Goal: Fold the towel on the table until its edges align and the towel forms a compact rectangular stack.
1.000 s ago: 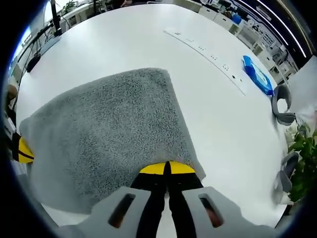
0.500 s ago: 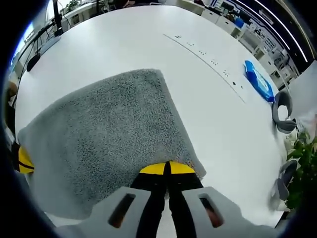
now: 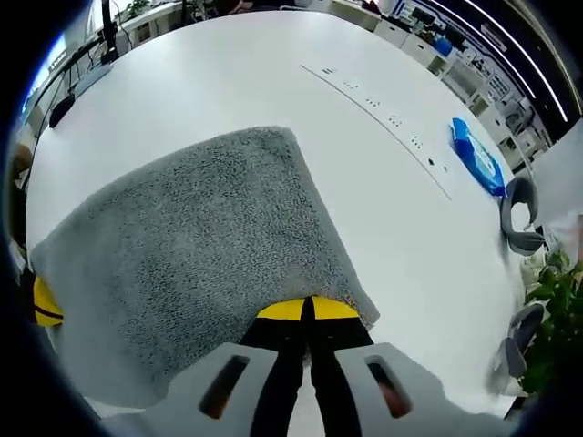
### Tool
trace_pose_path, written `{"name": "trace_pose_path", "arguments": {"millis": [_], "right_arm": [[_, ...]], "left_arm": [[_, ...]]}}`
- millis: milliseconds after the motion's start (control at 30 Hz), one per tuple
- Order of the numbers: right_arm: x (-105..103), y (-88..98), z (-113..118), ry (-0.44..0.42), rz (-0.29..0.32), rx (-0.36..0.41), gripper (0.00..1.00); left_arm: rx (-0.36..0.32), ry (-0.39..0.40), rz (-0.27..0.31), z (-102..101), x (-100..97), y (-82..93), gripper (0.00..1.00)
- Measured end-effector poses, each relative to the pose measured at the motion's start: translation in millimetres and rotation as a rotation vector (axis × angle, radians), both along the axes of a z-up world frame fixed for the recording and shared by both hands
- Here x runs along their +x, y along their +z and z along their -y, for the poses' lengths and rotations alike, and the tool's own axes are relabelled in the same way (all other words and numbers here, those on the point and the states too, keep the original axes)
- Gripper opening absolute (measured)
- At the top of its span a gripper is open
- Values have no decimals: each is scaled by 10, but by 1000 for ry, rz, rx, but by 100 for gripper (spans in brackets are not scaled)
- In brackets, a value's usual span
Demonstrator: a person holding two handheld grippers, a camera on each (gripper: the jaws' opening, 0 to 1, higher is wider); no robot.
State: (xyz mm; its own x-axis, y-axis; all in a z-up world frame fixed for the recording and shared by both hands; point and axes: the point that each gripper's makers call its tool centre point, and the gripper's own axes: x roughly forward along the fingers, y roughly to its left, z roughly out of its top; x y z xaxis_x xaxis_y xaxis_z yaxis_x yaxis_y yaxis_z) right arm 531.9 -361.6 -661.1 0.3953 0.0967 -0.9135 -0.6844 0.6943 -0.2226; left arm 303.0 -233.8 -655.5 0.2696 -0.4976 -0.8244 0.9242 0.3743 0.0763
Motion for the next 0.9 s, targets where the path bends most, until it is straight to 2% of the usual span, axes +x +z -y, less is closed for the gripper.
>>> {"name": "trace_pose_path", "arguments": {"millis": [400,433,500,567,600,733,800,833,867,900], "right_arm": [[-2,4,2,13,22,-28,0],[-3,8,6,-3,24,-15,0],[-9,19,12,-93,21,30,0],[-23,64,16,-117,18,56,0],[-30,96,24,-119,23,60,0],[-24,376,-154,-90,117,218,0],[-96,557,-168,-78,158,256,0],[-138,663,-150,-78,204,271,0],[-156,696,-153,-80,215,283,0],[-252,775,-175,-84,229,329,0]], "left_arm": [[-1,-4,-2,0,1,2,1],[-1,-2,-1,0,-1,1,1],[-2,3,0,-2,-1,1,1],[-3,10,4,-4,-1,2,1],[-4,14,7,-4,-3,2,1],[-2,32,22,-1,-5,8,1],[2,39,25,1,-2,8,1],[2,48,24,2,1,9,1],[0,55,22,2,2,9,1],[-4,66,19,2,2,9,1]]}}
